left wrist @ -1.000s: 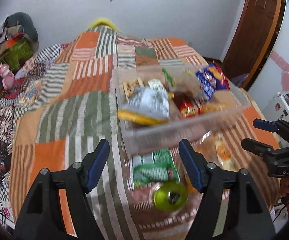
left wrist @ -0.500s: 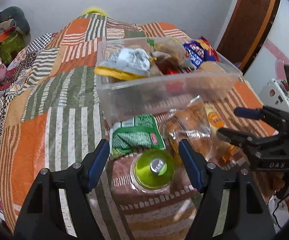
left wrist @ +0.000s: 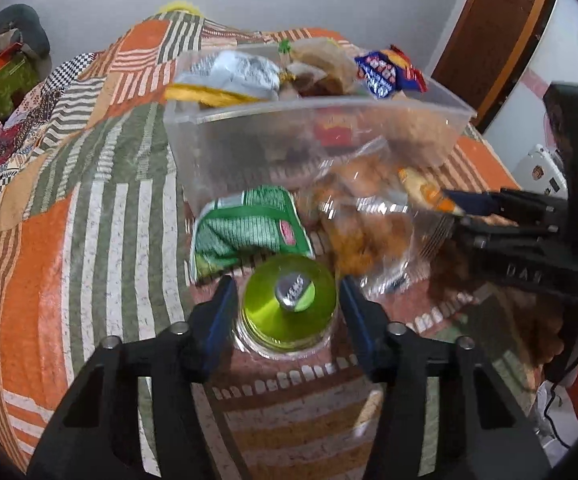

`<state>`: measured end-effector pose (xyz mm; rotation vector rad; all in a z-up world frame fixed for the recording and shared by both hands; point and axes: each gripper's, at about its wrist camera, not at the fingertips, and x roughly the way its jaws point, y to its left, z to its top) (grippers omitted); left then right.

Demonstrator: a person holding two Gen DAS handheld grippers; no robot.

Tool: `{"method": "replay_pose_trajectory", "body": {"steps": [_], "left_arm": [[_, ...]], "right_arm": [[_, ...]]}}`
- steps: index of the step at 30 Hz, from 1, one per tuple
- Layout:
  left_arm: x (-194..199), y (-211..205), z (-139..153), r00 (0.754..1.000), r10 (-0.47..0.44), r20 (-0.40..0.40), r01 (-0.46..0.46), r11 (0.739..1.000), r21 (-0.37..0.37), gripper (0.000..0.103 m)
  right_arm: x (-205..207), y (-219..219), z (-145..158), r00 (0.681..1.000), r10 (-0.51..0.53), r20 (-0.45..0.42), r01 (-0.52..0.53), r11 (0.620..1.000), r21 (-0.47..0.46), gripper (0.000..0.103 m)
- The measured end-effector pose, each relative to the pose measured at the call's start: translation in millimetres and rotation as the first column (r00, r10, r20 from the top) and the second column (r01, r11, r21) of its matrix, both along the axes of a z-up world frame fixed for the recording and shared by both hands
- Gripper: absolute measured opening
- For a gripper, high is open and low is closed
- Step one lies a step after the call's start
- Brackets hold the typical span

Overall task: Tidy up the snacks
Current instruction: 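Grasp the green-lidded cup with left tool while right tool grasps round cake pack, then carry green-lidded cup and cake pack into the clear box and release both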

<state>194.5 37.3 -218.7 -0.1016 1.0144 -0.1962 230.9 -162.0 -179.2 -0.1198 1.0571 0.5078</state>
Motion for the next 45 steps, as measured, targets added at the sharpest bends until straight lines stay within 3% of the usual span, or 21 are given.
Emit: {"method": "replay_pose_trajectory", "body": {"steps": [3,12,25,45], "left_arm": [[-2,-1,-1,1.0,-0.003,0.013,0.003,1.0,0.011,0.048],[-4,-1,3,0.999,0.005,0.035,-0.005,1.0,0.012,0.046],[-10,-4,49,0.99,0.003,0.138,-0.005,1.0,0.018,0.046],[53,-26,107,0.959,-0.017,0.284,0.018,1.0,-0.001,0.046]], "right_arm": [[-1,1,1,1.0,0.007,0.008,-0.007,1.0,-0.002,0.034],[-5,-9,8,0.999,0.009,0.042,-0.009,1.0,0.012,0.032],[-10,-33,40,0.993,-0.02,0.114,0.013,0.998,0.06,0.032],[24,-35,91,0.96,-0.07,0.27,0.038,0.992,0.122,0.032]]}}
